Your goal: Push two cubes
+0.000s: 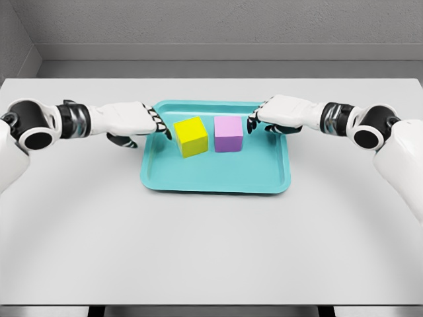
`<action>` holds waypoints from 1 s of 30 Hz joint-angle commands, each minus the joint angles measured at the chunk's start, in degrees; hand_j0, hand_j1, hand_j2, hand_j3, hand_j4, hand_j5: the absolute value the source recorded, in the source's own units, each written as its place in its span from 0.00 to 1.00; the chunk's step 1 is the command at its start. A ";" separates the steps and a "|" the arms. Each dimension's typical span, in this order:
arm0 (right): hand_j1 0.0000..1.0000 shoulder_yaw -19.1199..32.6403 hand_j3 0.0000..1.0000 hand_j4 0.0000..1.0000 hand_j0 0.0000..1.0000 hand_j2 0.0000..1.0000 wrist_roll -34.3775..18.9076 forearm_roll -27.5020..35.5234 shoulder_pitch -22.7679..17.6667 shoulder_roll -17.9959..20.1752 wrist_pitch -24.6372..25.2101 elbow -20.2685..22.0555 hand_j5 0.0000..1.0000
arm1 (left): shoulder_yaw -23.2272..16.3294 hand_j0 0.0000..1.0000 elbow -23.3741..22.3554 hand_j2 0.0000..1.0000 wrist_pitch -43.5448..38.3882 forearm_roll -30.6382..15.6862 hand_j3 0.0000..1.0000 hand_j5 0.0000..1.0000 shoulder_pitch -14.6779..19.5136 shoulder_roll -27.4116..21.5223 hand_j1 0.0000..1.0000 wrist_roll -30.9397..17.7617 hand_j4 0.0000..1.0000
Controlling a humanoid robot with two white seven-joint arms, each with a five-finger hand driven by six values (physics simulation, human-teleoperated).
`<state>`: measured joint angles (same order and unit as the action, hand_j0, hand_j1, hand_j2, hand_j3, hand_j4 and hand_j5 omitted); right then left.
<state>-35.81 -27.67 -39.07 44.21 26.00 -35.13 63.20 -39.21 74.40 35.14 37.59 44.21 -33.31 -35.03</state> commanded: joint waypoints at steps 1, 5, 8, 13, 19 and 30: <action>0.56 0.04 0.56 0.56 0.56 0.56 0.08 0.22 0.09 -0.69 0.13 -0.88 0.56 | -0.08 0.80 -1.19 0.80 -0.14 -0.24 0.80 0.80 0.00 0.26 0.80 0.03 0.80; 0.56 -0.05 0.56 0.56 0.56 0.56 0.08 0.13 0.09 -1.04 0.13 -0.97 0.56 | -0.08 0.80 -1.72 0.80 -0.14 -0.15 0.80 0.80 0.44 0.87 0.80 0.03 0.80; 0.56 -0.05 0.56 0.56 0.56 0.56 0.08 0.13 0.18 -2.27 0.13 -1.41 0.56 | -0.16 0.80 -1.89 0.80 -0.14 -0.15 0.80 0.80 0.97 1.75 0.80 0.03 0.80; 0.56 -1.28 0.56 0.56 0.56 0.56 0.17 -0.22 1.05 -3.41 0.13 -2.29 0.56 | -0.16 0.80 -2.51 0.80 -0.14 -0.07 0.80 0.80 1.23 3.07 0.80 0.03 0.80; 0.56 -1.28 0.56 0.56 0.56 0.56 0.25 -0.31 1.14 -3.41 0.13 -2.38 0.56 | -0.16 0.80 -2.51 0.80 -0.14 1.17 0.80 0.80 1.23 4.57 0.80 0.03 0.80; 0.56 -1.28 0.56 0.56 0.56 0.56 0.25 -0.31 2.28 -3.85 0.13 -3.35 0.56 | 0.27 0.80 -4.00 0.80 -0.14 1.08 0.80 0.80 1.23 4.04 0.80 0.03 0.80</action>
<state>-37.15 -27.46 -39.77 46.58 22.32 -35.14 59.81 -38.72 71.05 34.18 37.52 45.44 -29.21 -34.92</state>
